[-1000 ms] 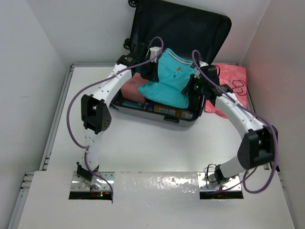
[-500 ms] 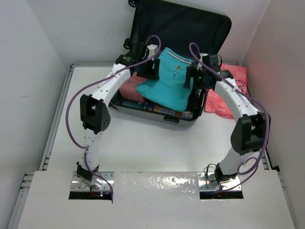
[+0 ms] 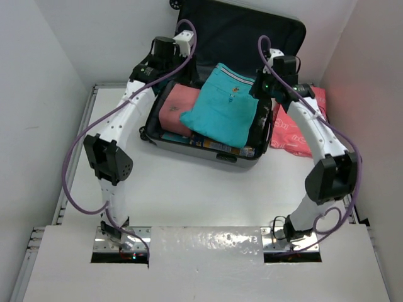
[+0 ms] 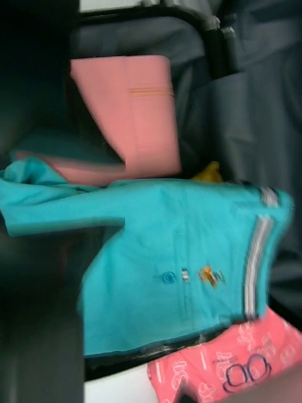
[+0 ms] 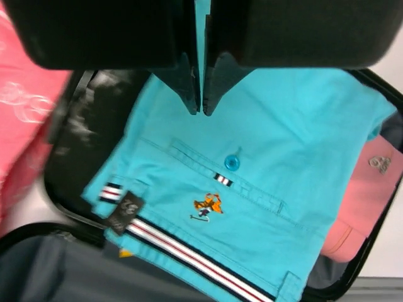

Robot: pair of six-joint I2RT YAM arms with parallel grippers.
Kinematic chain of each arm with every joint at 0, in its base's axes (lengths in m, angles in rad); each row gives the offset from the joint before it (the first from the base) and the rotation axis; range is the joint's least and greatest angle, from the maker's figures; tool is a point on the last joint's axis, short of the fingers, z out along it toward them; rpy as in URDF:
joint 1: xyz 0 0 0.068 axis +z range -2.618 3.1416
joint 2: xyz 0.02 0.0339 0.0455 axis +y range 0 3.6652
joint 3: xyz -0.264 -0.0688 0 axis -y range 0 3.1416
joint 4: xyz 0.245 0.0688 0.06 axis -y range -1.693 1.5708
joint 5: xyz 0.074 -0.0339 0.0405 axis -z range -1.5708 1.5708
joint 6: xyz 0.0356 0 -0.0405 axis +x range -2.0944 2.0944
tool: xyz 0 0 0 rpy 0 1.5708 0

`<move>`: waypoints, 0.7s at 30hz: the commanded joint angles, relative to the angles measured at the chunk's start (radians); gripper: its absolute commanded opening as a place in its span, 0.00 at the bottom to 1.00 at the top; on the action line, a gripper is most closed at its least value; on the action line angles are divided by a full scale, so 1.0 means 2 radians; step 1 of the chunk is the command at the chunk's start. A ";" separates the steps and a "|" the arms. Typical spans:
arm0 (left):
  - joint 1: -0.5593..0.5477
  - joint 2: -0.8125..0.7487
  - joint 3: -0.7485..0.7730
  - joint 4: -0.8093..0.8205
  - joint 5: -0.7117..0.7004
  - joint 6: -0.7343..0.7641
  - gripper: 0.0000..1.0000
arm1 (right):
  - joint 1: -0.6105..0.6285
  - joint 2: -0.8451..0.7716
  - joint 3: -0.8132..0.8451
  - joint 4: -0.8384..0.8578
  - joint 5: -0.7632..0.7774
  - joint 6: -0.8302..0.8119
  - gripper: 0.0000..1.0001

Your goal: Pack the luggage

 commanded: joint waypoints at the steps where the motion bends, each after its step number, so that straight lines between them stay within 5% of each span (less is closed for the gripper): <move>1: -0.027 -0.011 0.000 0.048 0.003 0.018 0.26 | 0.001 0.040 -0.011 0.081 -0.037 0.066 0.00; 6: -0.047 0.076 0.041 0.038 0.018 0.002 0.19 | 0.000 0.125 0.032 0.110 -0.039 0.101 0.00; 11: -0.050 0.137 0.041 0.042 -0.033 0.006 0.18 | 0.003 0.189 0.116 0.021 -0.029 0.069 0.00; 18: -0.049 0.129 0.054 0.044 -0.039 -0.005 0.23 | -0.002 0.086 0.079 -0.019 0.033 0.020 0.06; 21: -0.048 0.095 0.050 0.057 -0.031 -0.007 0.29 | -0.024 0.007 0.030 -0.062 0.084 0.033 0.24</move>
